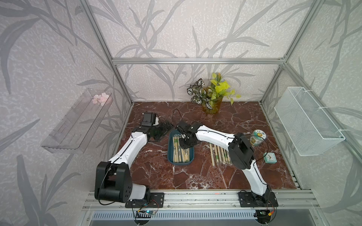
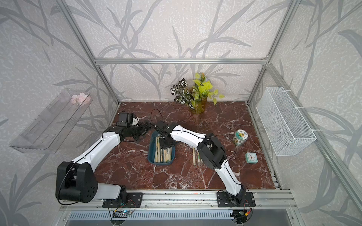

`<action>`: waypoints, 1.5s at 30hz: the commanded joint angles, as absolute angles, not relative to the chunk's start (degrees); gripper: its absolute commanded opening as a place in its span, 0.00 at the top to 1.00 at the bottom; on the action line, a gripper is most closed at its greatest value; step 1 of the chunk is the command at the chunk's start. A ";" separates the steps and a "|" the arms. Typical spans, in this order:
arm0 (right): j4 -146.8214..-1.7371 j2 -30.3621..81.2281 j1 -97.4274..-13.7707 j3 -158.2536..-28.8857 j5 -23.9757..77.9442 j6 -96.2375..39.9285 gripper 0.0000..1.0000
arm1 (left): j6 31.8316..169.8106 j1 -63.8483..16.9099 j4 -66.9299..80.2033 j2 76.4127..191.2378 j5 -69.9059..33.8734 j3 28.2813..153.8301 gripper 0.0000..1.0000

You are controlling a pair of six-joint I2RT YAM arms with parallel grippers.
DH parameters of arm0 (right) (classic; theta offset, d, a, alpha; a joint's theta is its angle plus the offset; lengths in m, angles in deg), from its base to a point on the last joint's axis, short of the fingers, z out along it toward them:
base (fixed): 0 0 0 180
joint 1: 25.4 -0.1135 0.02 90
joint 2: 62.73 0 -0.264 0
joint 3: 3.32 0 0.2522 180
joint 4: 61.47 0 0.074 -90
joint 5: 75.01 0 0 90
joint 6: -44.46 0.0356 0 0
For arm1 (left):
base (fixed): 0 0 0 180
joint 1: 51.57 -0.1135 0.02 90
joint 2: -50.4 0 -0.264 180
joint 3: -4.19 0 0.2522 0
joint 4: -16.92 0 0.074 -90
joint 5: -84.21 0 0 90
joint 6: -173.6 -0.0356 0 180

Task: Take the paired disposable chopsticks out of the storage box
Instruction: Pick up the paired disposable chopsticks from the storage box.

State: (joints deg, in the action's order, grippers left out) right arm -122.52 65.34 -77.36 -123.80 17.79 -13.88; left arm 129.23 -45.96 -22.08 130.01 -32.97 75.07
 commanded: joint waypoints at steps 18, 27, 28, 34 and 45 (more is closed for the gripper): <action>-129.54 73.85 -77.32 -134.12 14.79 -15.12 0.76 | 128.34 -47.33 -21.36 127.44 -35.32 72.43 0.00; -130.76 74.65 -77.34 -134.54 14.19 -15.04 0.75 | 128.69 -47.63 -20.49 126.85 -35.67 71.39 0.00; -130.95 74.86 -77.34 -134.74 14.26 -15.13 0.75 | 128.82 -47.69 -20.35 126.86 -35.76 71.39 0.00; -130.93 74.73 -77.31 -134.59 14.76 -15.53 0.82 | 128.86 -47.70 -20.08 126.95 -35.92 71.22 0.00; -129.24 69.50 -77.17 -133.37 16.96 -14.48 0.89 | 128.81 -47.65 -19.97 127.03 -36.39 71.69 0.00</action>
